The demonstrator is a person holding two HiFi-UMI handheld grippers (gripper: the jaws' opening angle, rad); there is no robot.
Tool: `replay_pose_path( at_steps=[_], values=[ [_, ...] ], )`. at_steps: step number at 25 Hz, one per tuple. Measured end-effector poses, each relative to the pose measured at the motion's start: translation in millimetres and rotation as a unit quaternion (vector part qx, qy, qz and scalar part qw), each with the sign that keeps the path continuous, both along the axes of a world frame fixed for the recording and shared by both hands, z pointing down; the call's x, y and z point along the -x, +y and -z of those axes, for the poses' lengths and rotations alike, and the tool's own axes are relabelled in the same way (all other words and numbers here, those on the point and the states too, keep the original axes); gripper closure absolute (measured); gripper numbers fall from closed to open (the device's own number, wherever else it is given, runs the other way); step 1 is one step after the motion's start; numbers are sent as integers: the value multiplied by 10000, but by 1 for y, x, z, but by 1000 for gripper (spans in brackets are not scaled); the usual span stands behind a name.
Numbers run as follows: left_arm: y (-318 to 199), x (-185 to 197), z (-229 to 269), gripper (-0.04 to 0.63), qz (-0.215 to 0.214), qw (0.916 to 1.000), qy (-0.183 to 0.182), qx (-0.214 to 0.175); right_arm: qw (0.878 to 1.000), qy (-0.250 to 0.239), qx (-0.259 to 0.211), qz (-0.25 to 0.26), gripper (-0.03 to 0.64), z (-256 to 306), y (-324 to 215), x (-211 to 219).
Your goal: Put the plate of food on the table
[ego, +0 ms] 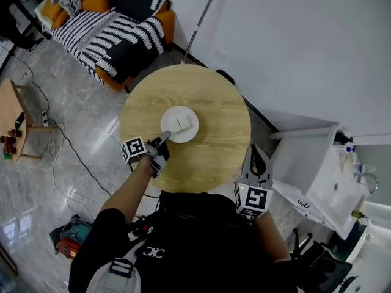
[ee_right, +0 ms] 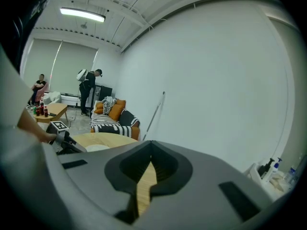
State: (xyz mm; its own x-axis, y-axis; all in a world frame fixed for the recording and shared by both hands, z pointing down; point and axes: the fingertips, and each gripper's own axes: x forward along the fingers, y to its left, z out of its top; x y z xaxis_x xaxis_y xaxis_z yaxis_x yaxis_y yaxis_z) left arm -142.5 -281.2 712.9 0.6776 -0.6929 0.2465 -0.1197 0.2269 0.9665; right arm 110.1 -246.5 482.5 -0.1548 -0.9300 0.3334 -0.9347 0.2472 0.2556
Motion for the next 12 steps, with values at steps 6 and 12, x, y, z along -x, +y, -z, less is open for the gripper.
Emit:
replay_pose_path(
  at_steps=[6, 12],
  values=[
    [-6, 2, -8, 574, -78, 10000, 5, 50, 10000, 86, 1, -25, 612, 0, 2, 4],
    [-9, 1, -14, 574, -44, 9999, -9, 109, 9998, 122, 4, -144, 612, -1, 8, -2]
  ],
)
